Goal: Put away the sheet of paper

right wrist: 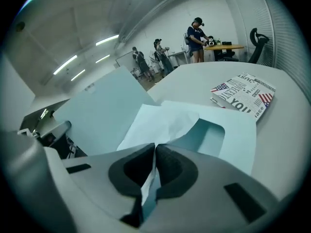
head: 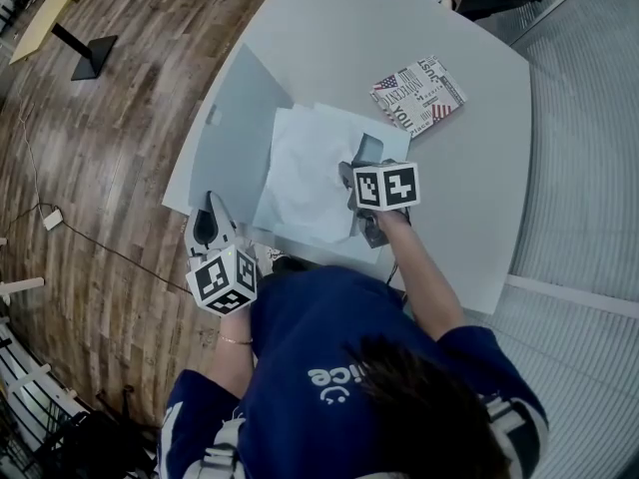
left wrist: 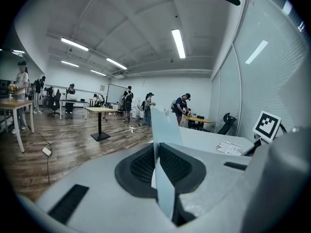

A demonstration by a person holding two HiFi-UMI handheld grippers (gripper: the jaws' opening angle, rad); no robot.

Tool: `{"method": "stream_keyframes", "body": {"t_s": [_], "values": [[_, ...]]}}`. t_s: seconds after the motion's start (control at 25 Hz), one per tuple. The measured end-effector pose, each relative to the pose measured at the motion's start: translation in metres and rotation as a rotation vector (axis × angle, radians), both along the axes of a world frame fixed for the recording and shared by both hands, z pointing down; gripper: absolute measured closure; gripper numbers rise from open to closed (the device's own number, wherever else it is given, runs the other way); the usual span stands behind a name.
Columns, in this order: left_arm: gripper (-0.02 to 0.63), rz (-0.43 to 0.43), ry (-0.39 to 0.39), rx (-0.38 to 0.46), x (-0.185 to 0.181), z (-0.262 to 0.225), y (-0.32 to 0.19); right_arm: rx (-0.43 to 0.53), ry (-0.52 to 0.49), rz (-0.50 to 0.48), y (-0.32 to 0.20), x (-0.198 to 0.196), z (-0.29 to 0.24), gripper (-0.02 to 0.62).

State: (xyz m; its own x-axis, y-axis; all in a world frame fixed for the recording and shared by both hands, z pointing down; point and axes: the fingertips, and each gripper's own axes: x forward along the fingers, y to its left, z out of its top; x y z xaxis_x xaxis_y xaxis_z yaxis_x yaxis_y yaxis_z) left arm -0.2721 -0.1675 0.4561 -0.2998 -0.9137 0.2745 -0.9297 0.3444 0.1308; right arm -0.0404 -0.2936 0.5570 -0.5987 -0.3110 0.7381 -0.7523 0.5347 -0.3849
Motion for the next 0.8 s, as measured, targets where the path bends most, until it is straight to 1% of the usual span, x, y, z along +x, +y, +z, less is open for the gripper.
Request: {"method": "stream_keyframes", "body": {"t_s": [0.12, 0.36, 0.52, 0.6, 0.8], "values": [[0.588, 0.003, -0.009, -0.002, 0.0, -0.001, -0.002, -0.015, 0.05, -0.029, 0.001, -0.001, 0.011, 0.586], [0.588, 0.014, -0.019, -0.006, 0.0, 0.001, -0.004, -0.019, 0.164, -0.158, 0.01, -0.01, 0.036, 0.586], [0.588, 0.017, -0.02, -0.006, 0.001, 0.001, -0.003, -0.01, 0.249, -0.208, 0.014, -0.011, 0.048, 0.586], [0.588, 0.017, -0.02, -0.005, 0.001, 0.0, -0.002, 0.003, 0.294, -0.2, 0.011, -0.007, 0.05, 0.586], [0.588, 0.019, -0.022, -0.001, 0.0, -0.002, -0.001, 0.031, 0.332, -0.09, -0.002, 0.007, 0.046, 0.586]]}}
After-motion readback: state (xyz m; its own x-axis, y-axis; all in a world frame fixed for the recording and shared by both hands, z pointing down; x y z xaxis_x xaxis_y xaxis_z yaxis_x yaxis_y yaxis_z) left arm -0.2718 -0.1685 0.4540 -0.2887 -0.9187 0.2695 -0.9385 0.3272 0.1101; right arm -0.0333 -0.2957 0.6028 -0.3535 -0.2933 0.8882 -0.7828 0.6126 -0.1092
